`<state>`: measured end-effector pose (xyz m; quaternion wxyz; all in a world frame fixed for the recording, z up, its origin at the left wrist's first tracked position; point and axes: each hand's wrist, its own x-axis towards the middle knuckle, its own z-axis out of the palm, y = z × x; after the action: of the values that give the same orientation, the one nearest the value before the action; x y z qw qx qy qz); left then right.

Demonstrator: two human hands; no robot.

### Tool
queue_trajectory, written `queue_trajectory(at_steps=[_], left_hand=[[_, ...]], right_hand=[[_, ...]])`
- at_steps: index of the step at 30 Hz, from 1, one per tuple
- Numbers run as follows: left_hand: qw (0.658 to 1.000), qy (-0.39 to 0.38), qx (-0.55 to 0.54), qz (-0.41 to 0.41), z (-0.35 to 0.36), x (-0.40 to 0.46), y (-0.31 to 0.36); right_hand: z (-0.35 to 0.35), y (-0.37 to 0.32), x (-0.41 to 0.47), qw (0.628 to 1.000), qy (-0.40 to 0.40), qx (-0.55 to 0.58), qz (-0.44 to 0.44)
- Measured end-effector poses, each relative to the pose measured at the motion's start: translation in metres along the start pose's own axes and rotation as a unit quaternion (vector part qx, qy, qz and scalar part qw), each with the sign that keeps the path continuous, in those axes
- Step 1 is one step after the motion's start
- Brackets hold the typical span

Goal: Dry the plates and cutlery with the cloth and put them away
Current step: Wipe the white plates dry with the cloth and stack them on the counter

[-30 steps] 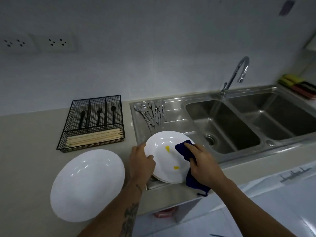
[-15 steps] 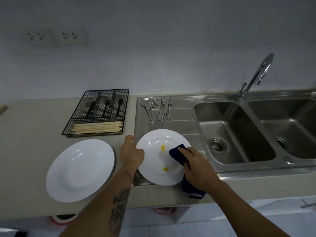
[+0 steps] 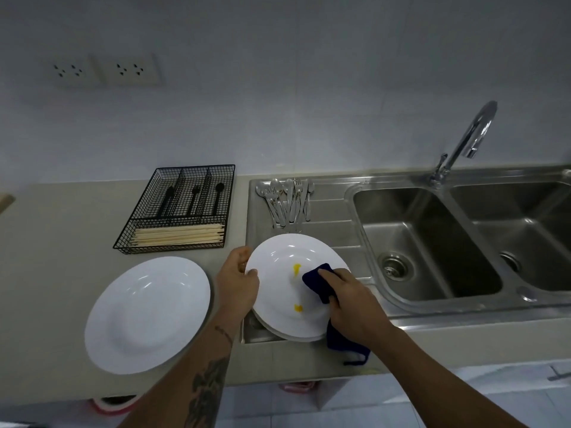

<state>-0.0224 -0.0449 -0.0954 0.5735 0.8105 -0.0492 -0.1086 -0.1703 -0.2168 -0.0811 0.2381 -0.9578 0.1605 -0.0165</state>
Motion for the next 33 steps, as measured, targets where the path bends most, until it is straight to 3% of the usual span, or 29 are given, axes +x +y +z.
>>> queue_trajectory(at_steps=[6,11,15,18,21,23,28,33], left_hand=[[0.993,-0.063,-0.084,0.046,-0.005,0.0,-0.005],[0.992,-0.061,-0.11,0.034,-0.003,0.004,-0.005],[0.986,-0.116,-0.106,0.058,-0.014,0.009,0.006],[0.977,-0.129,-0.164,0.051,-0.026,0.013,0.024],[0.96,-0.124,-0.249,0.019,-0.041,0.022,0.043],[0.949,-0.133,-0.287,-0.001,-0.053,0.028,0.052],[0.941,-0.181,-0.286,-0.014,-0.069,0.02,0.065],[0.944,-0.185,-0.271,0.018,-0.085,0.017,0.076]], right_hand=[[0.007,-0.022,0.005,0.997,0.022,-0.002,0.074],[0.008,-0.051,0.008,0.988,0.051,0.063,0.129],[0.004,-0.08,0.015,0.978,0.134,0.098,0.129],[-0.002,-0.097,0.019,0.973,0.197,0.037,0.116],[0.003,-0.102,0.014,0.979,0.11,-0.121,0.121],[0.011,-0.109,0.005,0.984,0.058,-0.129,0.112],[0.021,-0.138,-0.002,0.993,0.049,-0.112,-0.01],[0.015,-0.14,0.026,0.974,0.12,-0.187,0.042]])
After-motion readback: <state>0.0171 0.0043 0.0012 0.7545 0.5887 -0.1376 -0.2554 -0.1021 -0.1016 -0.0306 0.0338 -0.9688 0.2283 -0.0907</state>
